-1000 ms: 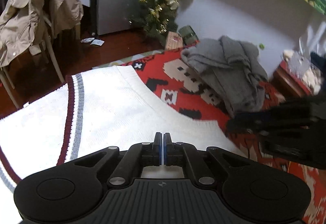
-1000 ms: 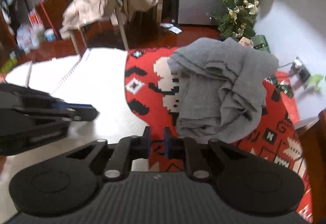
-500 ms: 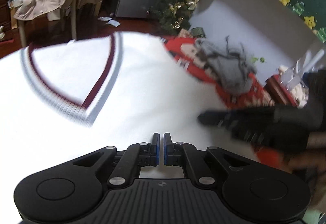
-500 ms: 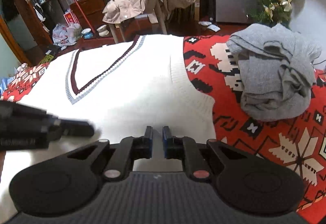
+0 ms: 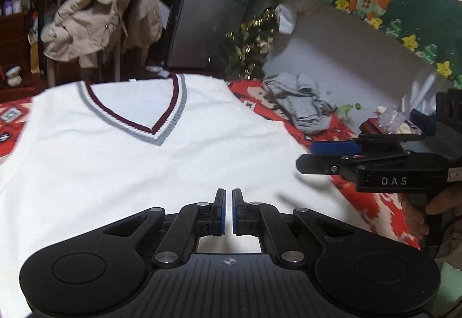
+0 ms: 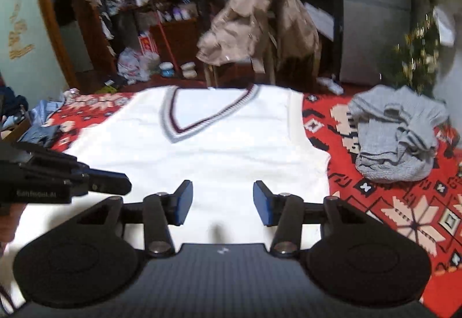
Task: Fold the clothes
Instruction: 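Move both open grippers down the sweater body to the ribbed hem, then grasp the ribbed hem of the cream sweater with both grippers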
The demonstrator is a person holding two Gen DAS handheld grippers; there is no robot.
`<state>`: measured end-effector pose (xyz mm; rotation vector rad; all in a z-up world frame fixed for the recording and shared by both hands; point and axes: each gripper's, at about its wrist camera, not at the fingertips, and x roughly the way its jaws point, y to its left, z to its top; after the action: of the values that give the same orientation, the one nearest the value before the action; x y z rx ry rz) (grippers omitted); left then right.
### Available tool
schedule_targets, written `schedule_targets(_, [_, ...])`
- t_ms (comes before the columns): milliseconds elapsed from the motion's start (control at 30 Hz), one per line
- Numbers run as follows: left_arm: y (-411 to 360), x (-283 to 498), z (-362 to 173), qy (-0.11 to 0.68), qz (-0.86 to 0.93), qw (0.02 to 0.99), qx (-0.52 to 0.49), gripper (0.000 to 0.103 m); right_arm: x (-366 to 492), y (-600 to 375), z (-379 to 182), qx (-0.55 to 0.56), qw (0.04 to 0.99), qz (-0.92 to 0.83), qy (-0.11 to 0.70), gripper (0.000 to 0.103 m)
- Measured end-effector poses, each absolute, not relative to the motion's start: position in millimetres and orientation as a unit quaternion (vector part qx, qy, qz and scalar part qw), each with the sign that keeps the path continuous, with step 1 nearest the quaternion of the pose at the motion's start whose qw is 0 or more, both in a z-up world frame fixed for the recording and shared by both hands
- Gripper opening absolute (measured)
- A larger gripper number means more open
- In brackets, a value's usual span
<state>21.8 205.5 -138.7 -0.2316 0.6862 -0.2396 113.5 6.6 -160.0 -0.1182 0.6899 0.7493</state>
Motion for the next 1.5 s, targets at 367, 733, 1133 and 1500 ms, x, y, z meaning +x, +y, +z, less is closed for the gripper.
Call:
schedule_targets(367, [213, -138, -69, 0.325, -0.075, 0.934, -0.130, 0.006, -46, -45, -81, -0.043, 0.911, 0.309, 0.270, 0.097])
schedule_targets(733, [256, -214, -107, 0.335, -0.044, 0.916, -0.216, 0.018, -133, -83, -82, -0.070, 0.921, 0.272, 0.272, 0.102])
schedule_targets(1133, [297, -243, -186, 0.339, -0.023, 0.843, -0.418, 0.023, -118, -150, -156, 0.055, 0.885, 0.261, 0.382, 0.095])
schedule_targets(1500, [298, -249, -219, 0.325, -0.040, 0.809, -0.488, 0.029, -96, -189, -194, 0.231, 0.837, 0.247, 0.431, 0.095])
